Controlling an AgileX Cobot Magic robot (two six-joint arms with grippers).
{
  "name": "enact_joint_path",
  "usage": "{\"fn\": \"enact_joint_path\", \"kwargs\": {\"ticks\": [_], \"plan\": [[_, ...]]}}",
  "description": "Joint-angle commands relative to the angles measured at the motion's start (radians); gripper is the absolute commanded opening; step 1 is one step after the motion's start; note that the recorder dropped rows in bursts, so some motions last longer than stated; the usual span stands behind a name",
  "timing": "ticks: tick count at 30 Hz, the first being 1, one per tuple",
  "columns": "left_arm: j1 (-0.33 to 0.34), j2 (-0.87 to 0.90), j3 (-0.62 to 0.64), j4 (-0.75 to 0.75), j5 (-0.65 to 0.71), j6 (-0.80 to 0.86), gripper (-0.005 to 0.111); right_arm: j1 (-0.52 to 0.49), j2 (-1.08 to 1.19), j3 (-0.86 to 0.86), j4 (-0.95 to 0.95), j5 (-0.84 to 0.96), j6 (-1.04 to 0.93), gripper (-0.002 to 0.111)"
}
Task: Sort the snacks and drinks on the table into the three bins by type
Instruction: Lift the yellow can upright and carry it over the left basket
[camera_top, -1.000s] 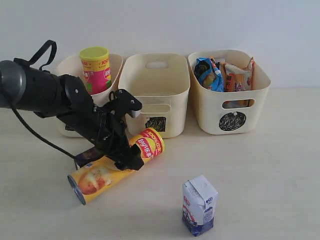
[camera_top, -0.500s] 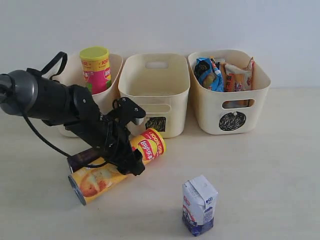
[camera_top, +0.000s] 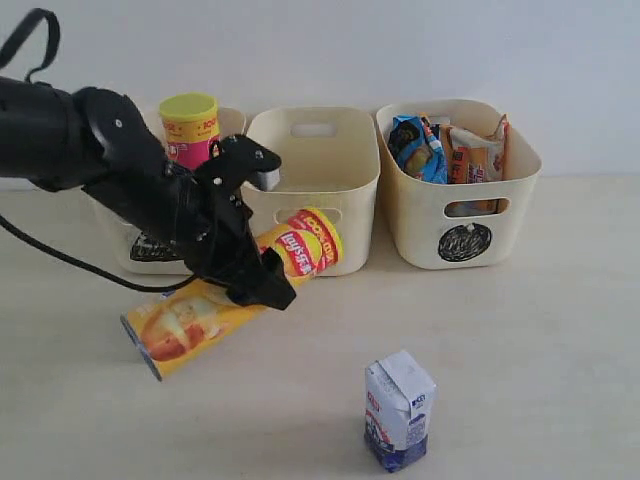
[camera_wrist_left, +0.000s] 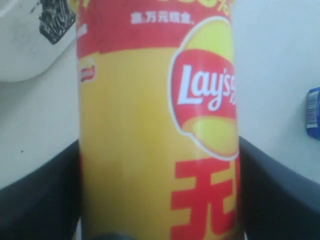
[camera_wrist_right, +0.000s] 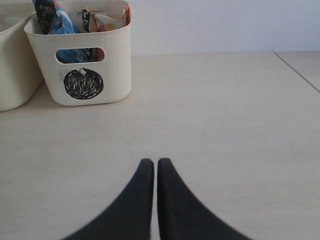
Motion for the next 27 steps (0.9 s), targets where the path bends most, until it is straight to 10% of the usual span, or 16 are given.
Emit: {"fn": "enact_joint_path", "kwargs": {"ticks": [1, 27], "plan": [[-0.004, -0.130, -0.002, -0.022, -0.015, -0.006, 0.004, -0.003, -0.005, 0.004, -0.010, -0.008, 0.000, 0.000], [0.032, -0.370, 0.259, 0.041, -1.062, -0.177, 0.004, -0.003, -0.005, 0.004, -0.010, -0.008, 0.000, 0.000]]}}
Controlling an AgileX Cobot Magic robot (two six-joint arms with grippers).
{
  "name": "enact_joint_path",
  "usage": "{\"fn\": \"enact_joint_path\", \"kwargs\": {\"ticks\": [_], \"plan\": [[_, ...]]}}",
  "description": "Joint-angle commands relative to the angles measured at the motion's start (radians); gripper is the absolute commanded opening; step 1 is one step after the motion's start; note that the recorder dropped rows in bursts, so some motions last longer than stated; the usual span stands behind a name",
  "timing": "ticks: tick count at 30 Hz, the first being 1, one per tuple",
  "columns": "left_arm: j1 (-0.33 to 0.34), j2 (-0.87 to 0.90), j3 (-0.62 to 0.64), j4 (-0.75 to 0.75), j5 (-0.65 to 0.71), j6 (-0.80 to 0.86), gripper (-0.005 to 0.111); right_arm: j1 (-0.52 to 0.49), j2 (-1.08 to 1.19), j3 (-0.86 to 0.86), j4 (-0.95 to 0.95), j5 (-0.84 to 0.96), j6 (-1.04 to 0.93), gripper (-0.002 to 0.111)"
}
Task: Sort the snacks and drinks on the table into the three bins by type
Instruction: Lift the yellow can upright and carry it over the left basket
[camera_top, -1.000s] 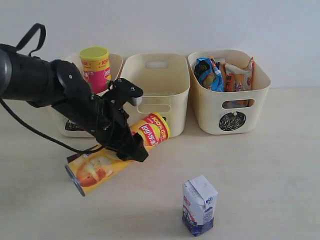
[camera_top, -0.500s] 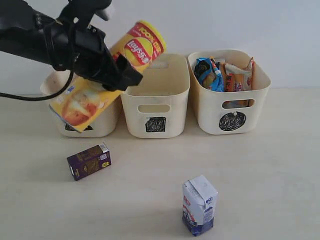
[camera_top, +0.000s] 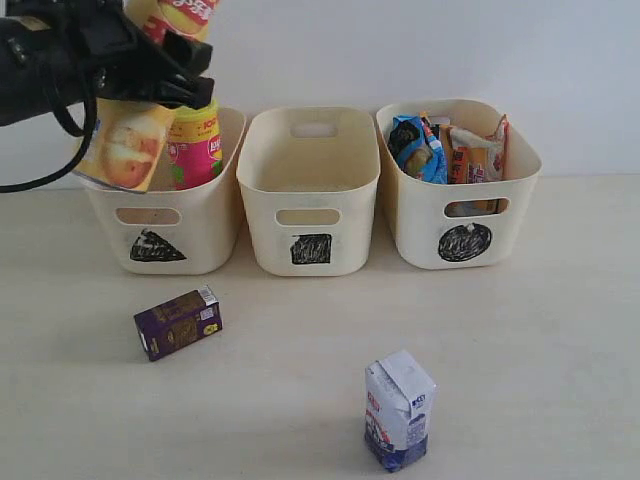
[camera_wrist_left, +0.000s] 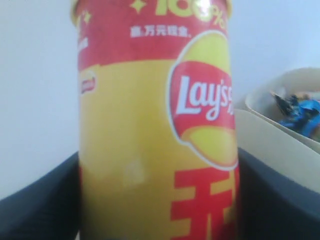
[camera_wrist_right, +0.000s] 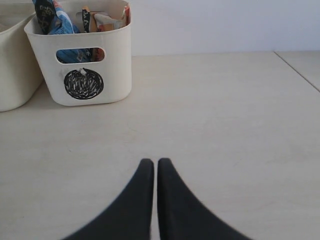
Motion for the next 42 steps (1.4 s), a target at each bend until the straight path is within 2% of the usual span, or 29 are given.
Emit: {"fn": "enact_joint_path", "kwargs": {"ticks": [1, 6, 10, 15, 20, 25, 32, 40, 42], "plan": [[0.020, -0.005, 0.044, 0.075, -0.205, -0.170, 0.004, -0.003, -0.005, 0.004, -0.010, -0.008, 0.000, 0.000], [0.086, 0.038, 0.044, 0.106, -0.327, -0.344, 0.004, -0.003, -0.005, 0.004, -0.010, -0.008, 0.000, 0.000], [0.140, 0.100, 0.044, 0.199, -0.434, -0.450, 0.004, -0.003, -0.005, 0.004, -0.010, -0.008, 0.000, 0.000], [0.194, 0.207, 0.028, 0.277, -0.587, -0.520, 0.004, -0.003, -0.005, 0.004, -0.010, -0.008, 0.000, 0.000], [0.224, 0.323, -0.041, 0.295, -0.724, -0.587, 0.004, -0.003, -0.005, 0.004, -0.010, -0.008, 0.000, 0.000], [0.236, 0.422, -0.151, 0.331, -0.716, -0.635, 0.004, -0.003, -0.005, 0.004, -0.010, -0.008, 0.000, 0.000], [0.241, 0.550, -0.261, 0.315, -0.715, -0.505, 0.004, -0.003, -0.005, 0.004, -0.005, -0.004, 0.000, 0.000], [0.243, 0.626, -0.320, 0.310, -0.688, -0.507, 0.004, -0.003, -0.005, 0.004, -0.005, -0.004, 0.000, 0.000], [0.244, 0.633, -0.329, 0.310, -0.660, -0.507, 0.010, -0.003, -0.005, 0.004, -0.005, -0.004, 0.000, 0.000]]}}
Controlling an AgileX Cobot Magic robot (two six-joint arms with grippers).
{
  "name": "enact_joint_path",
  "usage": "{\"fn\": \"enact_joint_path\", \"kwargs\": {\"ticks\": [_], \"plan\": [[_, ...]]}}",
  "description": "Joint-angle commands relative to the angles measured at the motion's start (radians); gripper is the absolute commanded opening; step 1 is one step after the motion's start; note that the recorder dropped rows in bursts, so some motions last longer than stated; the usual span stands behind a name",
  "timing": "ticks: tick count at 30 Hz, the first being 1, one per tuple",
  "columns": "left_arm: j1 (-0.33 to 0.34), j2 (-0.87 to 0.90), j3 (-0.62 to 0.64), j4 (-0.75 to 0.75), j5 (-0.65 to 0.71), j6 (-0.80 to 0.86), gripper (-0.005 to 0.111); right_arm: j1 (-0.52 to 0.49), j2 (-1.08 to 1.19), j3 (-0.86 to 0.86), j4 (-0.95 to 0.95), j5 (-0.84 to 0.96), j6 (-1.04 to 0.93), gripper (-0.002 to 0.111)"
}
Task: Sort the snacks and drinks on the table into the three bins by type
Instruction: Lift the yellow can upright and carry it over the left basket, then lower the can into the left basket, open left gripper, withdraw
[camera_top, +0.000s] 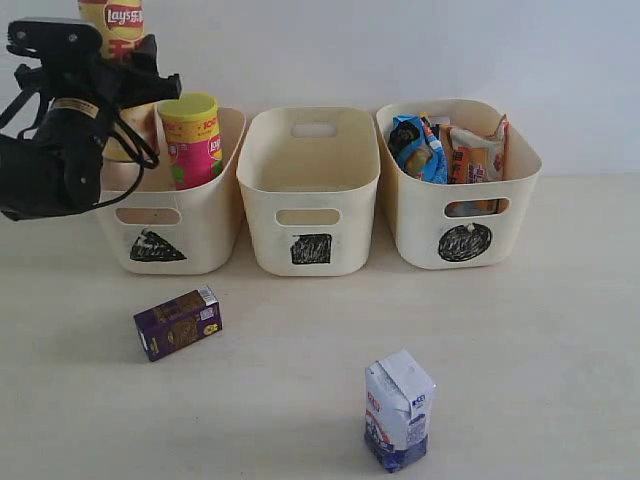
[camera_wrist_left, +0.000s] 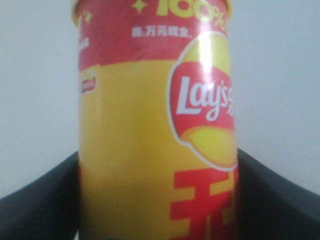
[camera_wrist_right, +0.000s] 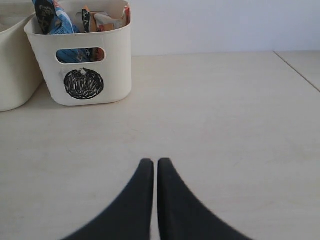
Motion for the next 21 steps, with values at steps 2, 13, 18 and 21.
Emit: {"fn": "enact_joint_path", "kwargs": {"ticks": [2, 13, 18, 21], "plan": [[0.006, 0.013, -0.031, -0.006, 0.057, 0.006, 0.022, -0.003, -0.005, 0.004, -0.005, -0.004, 0.000, 0.000], [0.006, 0.013, -0.033, -0.013, 0.065, 0.006, 0.075, -0.003, -0.005, 0.004, -0.005, -0.004, 0.000, 0.000], [0.006, 0.013, -0.033, -0.026, 0.064, 0.006, 0.078, -0.003, -0.005, 0.004, -0.005, -0.004, 0.000, 0.000], [0.006, 0.011, -0.033, -0.026, 0.059, 0.006, 0.078, -0.003, -0.005, 0.004, -0.005, -0.004, 0.000, 0.000]]}}
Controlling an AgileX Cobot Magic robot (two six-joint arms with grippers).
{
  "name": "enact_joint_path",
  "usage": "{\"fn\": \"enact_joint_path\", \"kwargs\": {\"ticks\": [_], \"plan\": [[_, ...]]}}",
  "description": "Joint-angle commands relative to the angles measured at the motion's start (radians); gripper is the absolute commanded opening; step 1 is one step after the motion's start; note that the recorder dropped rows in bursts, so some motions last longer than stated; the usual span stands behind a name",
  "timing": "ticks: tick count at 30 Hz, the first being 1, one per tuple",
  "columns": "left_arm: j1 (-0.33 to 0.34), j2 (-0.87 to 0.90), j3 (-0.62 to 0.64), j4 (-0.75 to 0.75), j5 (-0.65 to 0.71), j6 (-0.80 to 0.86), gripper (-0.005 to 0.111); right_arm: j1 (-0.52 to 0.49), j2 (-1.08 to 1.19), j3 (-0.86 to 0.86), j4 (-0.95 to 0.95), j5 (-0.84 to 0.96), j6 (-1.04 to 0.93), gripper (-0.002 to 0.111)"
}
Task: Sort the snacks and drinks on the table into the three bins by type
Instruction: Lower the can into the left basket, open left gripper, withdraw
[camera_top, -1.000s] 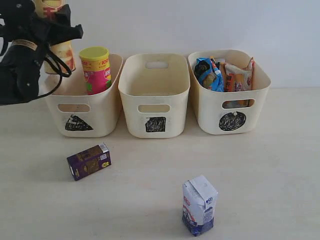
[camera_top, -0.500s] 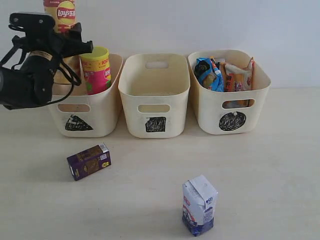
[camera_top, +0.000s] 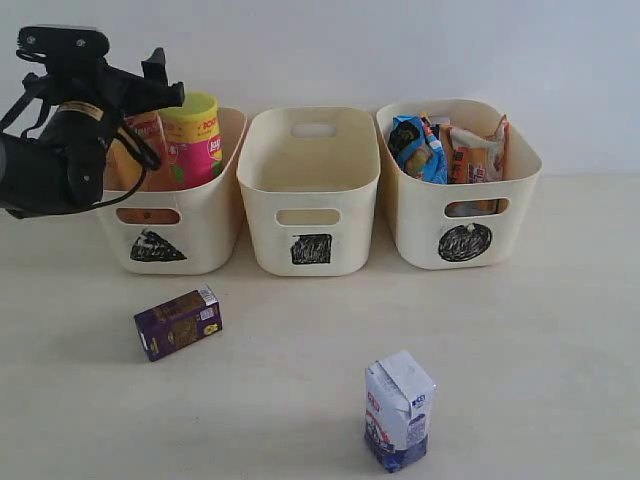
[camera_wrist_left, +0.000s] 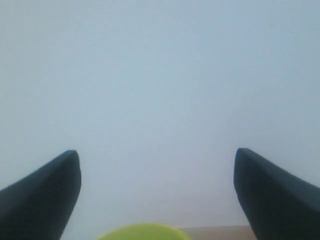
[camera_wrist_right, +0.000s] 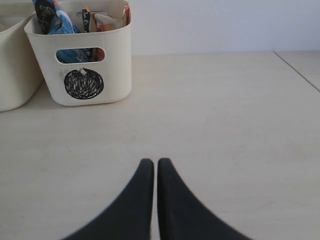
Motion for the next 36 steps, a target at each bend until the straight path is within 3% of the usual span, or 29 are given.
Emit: {"fn": "enact_joint_path", "kwargs": {"ticks": [1, 9, 17, 20, 28, 36], "plan": [[0.002, -0.009, -0.005, -0.012, -0.014, 0.001, 0.078, -0.003, -0.005, 0.004, -0.005, -0.004, 0.000, 0.000], [0.002, -0.093, -0.004, -0.012, 0.098, 0.019, 0.078, -0.003, -0.005, 0.004, -0.005, -0.004, 0.000, 0.000], [0.002, -0.202, -0.004, -0.012, 0.346, 0.092, 0.075, -0.003, -0.005, 0.004, -0.005, -0.004, 0.000, 0.000], [0.002, -0.242, -0.002, -0.012, 0.459, 0.134, 0.064, -0.003, -0.005, 0.004, -0.005, -0.004, 0.000, 0.000], [0.002, -0.345, -0.002, -0.010, 0.702, 0.219, 0.006, -0.003, -0.005, 0.004, -0.005, -0.004, 0.000, 0.000], [0.002, -0.423, -0.002, 0.014, 0.922, 0.219, 0.004, -0.003, -0.005, 0.004, -0.005, -0.004, 0.000, 0.000]]}}
